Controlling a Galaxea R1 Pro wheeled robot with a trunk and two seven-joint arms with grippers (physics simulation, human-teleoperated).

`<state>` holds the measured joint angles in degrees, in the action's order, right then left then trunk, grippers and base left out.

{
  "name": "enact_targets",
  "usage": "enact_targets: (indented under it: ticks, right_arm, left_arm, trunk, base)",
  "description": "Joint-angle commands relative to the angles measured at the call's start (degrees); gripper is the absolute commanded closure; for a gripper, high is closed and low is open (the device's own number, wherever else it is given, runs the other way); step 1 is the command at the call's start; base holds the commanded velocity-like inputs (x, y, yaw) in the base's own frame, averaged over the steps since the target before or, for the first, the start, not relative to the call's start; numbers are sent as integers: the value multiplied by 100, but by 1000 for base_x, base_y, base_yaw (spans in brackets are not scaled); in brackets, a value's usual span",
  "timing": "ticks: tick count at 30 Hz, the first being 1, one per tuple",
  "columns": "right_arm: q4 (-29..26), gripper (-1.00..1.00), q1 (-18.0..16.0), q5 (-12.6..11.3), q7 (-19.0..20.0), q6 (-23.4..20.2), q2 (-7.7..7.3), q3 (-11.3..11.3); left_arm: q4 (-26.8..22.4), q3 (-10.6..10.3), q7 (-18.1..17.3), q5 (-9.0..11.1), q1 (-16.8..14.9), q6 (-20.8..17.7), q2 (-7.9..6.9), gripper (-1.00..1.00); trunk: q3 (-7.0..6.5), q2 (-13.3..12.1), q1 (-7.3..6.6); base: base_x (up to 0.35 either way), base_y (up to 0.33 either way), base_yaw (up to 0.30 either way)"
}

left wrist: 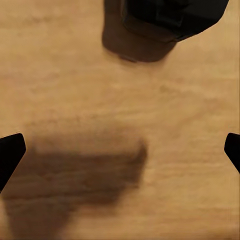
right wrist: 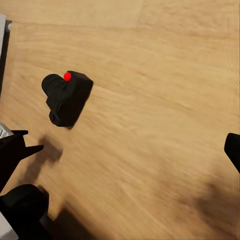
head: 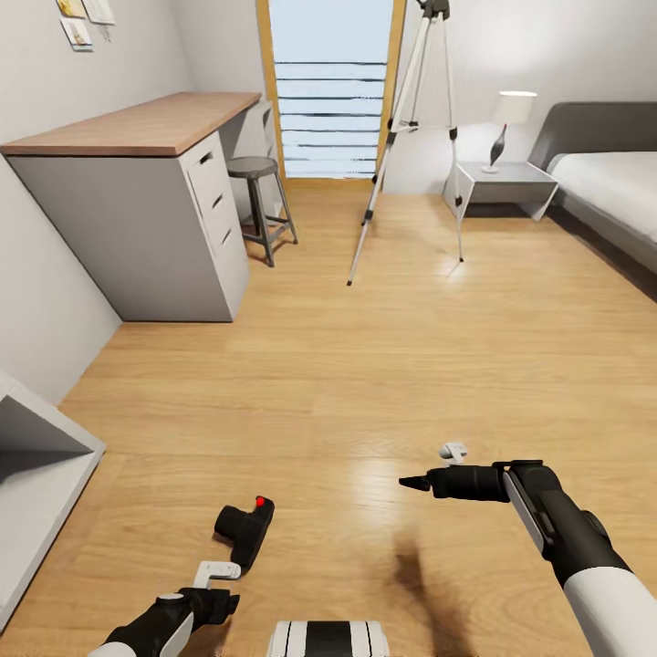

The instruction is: Attach the digital camera to the camera tripod in the bedroom.

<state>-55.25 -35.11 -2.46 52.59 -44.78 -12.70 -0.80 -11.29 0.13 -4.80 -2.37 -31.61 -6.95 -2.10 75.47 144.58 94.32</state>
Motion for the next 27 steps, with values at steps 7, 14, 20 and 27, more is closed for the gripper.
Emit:
enact_targets:
  ticks: [7,14,20,27]
  right_arm:
    - [-3,-100,-3,-27,-3,-39,-4,-8]
    - [-3,-100,-4,-27,-7,-39,-4,-8]
    - [-3,-100,-4,-27,-10,-39,-4,-11]
    - [-3,-100,-3,-27,-12,-40,-4,-12]
  left_arm:
    - [-20,4,-21,-47,5,-34,2,-100]
    - [-28,5,-21,-52,0,-28,0,-100]
    - [-70,4,-21,-53,0,-16,-1,-100]
    - [-213,5,-21,-53,0,7,-1,-100]
  trunk:
    - [160,11,17]
    - [315,21,35]
    - [448,29,50]
    - [603,38,68]
  base:
    - [0,0,0]
    - [0,0,0]
    - [0,0,0]
    - [0,0,0]
